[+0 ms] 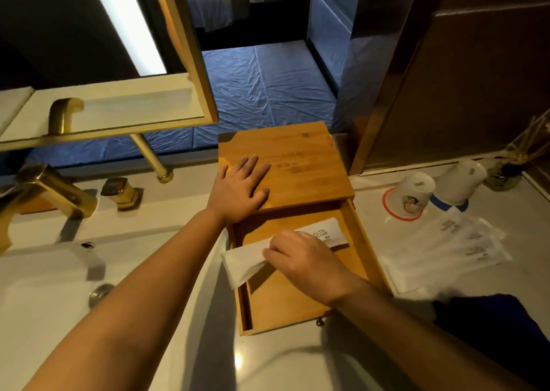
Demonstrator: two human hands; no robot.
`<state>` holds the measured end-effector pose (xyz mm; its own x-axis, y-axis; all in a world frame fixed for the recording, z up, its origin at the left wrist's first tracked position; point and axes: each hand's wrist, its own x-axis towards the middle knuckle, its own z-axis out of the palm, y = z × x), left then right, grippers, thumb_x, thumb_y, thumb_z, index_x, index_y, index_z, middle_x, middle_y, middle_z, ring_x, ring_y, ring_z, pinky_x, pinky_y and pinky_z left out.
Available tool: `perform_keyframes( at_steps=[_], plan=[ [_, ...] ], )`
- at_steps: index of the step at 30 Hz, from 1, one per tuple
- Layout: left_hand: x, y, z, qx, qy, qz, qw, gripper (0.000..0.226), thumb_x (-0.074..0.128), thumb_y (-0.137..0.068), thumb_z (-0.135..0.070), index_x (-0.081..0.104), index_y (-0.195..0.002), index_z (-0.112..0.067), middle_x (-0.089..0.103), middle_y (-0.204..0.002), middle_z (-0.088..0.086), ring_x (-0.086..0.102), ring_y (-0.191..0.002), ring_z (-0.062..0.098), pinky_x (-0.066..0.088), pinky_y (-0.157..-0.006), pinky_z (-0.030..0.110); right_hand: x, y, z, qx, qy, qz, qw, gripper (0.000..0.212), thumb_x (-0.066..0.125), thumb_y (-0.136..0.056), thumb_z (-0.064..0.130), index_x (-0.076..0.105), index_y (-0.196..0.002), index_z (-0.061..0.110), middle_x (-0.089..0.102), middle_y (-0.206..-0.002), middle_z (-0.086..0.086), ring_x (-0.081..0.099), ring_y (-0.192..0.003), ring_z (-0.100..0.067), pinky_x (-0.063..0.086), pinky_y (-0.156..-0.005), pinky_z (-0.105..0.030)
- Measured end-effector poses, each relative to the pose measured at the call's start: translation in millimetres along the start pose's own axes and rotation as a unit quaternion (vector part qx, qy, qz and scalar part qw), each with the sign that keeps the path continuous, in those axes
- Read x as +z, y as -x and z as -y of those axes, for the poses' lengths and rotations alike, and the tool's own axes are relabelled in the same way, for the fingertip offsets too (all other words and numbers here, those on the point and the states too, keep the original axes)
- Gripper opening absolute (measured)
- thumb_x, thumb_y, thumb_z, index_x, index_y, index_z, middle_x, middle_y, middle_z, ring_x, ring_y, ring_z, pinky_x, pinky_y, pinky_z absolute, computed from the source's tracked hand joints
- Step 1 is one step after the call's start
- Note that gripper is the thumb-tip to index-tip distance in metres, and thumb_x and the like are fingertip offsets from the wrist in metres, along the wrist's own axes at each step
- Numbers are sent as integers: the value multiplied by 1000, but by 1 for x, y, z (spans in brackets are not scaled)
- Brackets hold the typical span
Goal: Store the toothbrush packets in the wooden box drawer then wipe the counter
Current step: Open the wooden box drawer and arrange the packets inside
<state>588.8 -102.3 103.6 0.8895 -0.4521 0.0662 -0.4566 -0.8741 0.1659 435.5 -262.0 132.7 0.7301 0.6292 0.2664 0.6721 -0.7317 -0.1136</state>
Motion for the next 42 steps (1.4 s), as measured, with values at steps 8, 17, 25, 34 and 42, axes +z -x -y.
perform_keyframes(
  at_steps=[8,17,25,34,42],
  plan=[
    [4,0,2,9,5,-21,1000,60,28,-88,-53,27,-145,-36,21,-158,1,16,-146,19,11,-113,45,29,3,-18,147,-8,106,983,26,54,-89,16,58,-115,15,57,-118,-9,52,-107,-24,46,-82,-35],
    [6,-2,4,11,8,-26,1000,59,28,-89,-53,26,-144,-36,21,-158,1,16,-146,20,10,-114,46,35,15,-34,228,34,186,955,52,49,-94,21,29,-142,26,32,-148,-7,23,-137,-27,23,-111,-41],
    [6,-2,5,17,8,-28,999,58,27,-89,-53,27,-145,-35,22,-157,1,16,-146,20,11,-113,46,56,31,-18,263,29,303,915,69,17,-80,74,-18,-136,52,-30,-152,1,-24,-141,-27,-16,-106,-63],
    [5,-2,4,11,12,-14,1000,61,26,-88,-54,25,-145,-35,19,-158,0,14,-146,20,9,-114,46,58,4,-44,265,3,236,935,63,17,-89,63,-25,-133,49,-14,-158,-3,-21,-142,-28,-17,-108,-59],
    [5,-2,5,14,11,-22,1000,60,26,-88,-54,27,-145,-34,22,-157,1,15,-146,21,10,-114,46,54,6,-27,363,62,250,896,64,14,-85,68,-13,-139,47,-5,-158,-12,-8,-144,-36,-3,-111,-60]
  ],
)
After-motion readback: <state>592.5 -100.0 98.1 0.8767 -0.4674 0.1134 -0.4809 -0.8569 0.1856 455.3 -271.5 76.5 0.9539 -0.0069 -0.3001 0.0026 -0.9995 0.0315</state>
